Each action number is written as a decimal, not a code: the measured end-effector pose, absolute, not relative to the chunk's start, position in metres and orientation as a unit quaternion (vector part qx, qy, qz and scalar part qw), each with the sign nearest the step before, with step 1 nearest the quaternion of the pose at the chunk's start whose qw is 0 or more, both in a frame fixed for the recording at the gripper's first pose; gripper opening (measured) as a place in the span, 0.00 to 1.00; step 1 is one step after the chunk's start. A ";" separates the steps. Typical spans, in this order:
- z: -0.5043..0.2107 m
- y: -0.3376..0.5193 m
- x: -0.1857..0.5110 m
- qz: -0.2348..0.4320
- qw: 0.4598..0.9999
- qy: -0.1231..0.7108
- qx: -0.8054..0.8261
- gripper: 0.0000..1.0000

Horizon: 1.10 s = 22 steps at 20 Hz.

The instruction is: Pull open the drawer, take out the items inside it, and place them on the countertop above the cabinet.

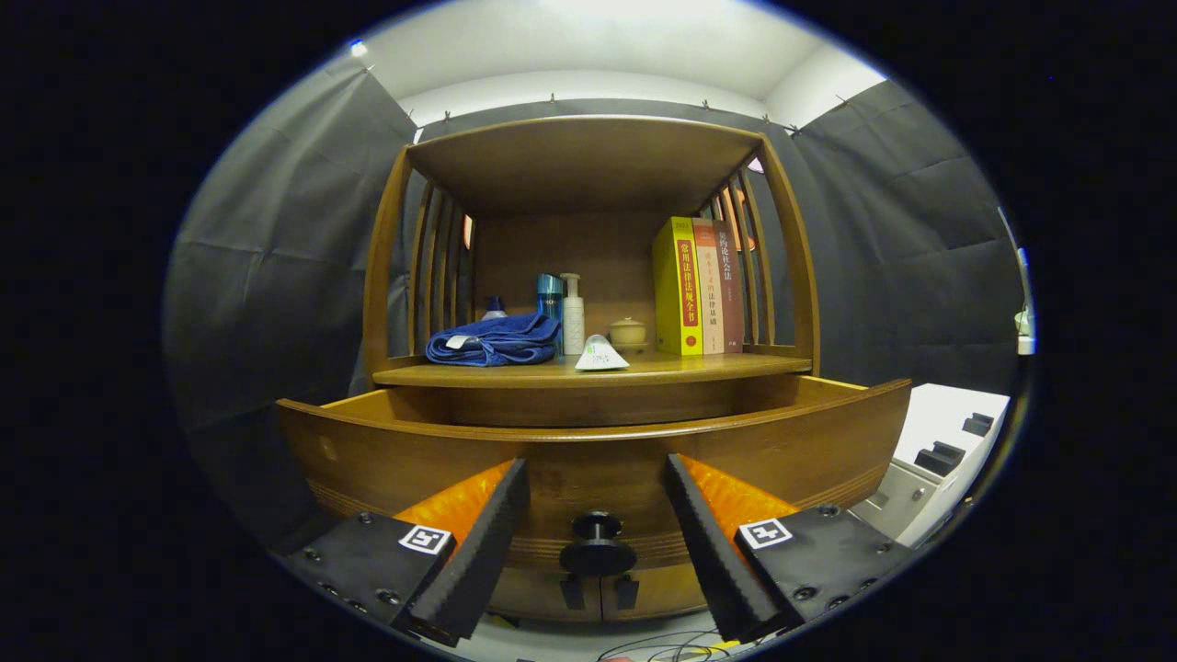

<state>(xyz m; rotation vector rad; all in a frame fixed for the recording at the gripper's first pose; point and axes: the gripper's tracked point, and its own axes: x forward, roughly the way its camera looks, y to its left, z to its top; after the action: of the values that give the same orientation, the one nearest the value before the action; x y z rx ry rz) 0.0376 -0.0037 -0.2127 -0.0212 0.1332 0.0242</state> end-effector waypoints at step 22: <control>-0.206 0.000 0.148 0.009 0.995 0.097 -0.036 0.98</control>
<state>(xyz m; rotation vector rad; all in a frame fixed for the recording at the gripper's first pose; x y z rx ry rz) 0.1480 0.0001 -0.2061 -0.0728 0.1951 0.0172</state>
